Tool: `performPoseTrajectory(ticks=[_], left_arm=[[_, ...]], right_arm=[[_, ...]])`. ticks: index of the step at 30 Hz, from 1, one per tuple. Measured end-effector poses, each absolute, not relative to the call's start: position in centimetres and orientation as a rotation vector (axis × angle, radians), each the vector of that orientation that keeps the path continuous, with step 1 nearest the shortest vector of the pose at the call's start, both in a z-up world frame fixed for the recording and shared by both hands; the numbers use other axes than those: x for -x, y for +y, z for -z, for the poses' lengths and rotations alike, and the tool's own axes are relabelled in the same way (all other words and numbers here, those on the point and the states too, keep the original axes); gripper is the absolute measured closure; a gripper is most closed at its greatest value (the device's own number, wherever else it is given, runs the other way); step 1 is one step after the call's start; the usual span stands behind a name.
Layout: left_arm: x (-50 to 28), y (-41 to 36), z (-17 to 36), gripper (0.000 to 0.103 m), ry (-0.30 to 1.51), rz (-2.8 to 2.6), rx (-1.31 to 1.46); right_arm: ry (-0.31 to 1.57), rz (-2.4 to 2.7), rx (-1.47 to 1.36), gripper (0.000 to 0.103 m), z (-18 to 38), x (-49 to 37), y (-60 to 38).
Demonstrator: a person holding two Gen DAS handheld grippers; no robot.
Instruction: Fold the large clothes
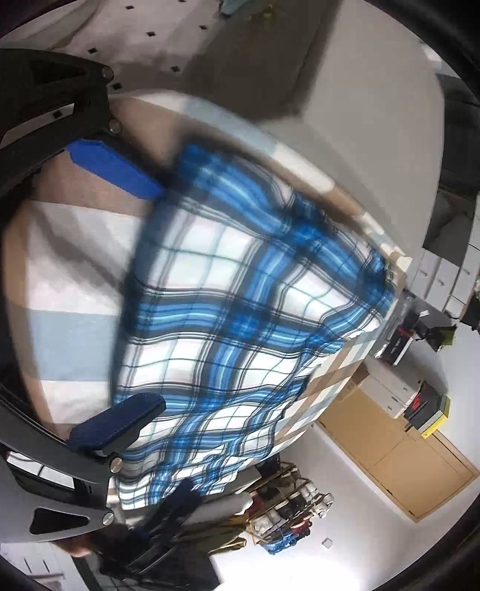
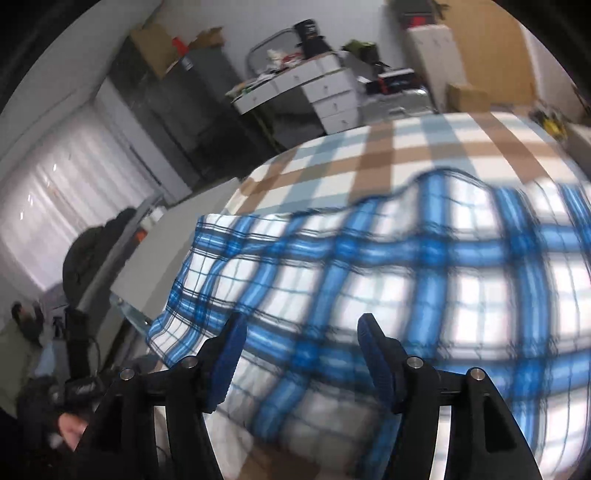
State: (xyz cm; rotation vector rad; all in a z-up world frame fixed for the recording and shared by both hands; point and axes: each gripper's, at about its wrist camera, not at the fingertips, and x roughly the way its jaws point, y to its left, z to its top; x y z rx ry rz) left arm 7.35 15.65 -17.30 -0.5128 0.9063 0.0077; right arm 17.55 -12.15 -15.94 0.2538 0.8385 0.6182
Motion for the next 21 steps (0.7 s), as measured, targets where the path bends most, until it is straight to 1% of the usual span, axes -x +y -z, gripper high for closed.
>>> performPoseTrajectory(ticks=[7, 8, 9, 11, 13, 14, 18, 20, 21], left_arm=[[-10.3, 16.6, 17.1, 0.003, 0.824, -0.165, 0.614], [-10.7, 16.5, 17.1, 0.012, 0.820, -0.191, 0.621], [-11.3, 16.3, 17.1, 0.041, 0.819, -0.204, 0.612], [-11.9, 15.8, 17.4, 0.079, 0.837, -0.211, 0.572], [-11.9, 14.7, 17.2, 0.081, 0.801, -0.219, 0.487], [-11.7, 14.3, 17.1, 0.086, 0.779, -0.220, 0.449], [-10.3, 11.5, 15.8, 0.089, 0.671, -0.202, 0.246], [-9.9, 9.4, 15.4, 0.089, 0.633, -0.171, 0.122], [-9.7, 8.4, 15.3, 0.090, 0.619, -0.158, 0.059]], right_arm=[[0.844, -0.580, -0.292, 0.037, 16.5, -16.7, -14.5], [0.849, -0.578, -0.293, 0.037, 16.5, -16.7, -14.6], [0.854, -0.579, -0.292, 0.037, 16.4, -16.6, -14.6], [0.859, -0.593, -0.286, 0.037, 15.8, -17.0, -14.5], [0.863, -0.620, -0.271, 0.037, 14.9, -18.0, -13.8], [0.866, -0.640, -0.271, 0.037, 13.9, -18.7, -13.4], [0.909, -0.736, -0.244, 0.036, 10.0, -21.9, -9.7], [0.947, -0.793, -0.201, 0.031, 8.3, -23.6, -6.3], [1.005, -0.841, -0.171, 0.025, 7.5, -25.1, -3.4]])
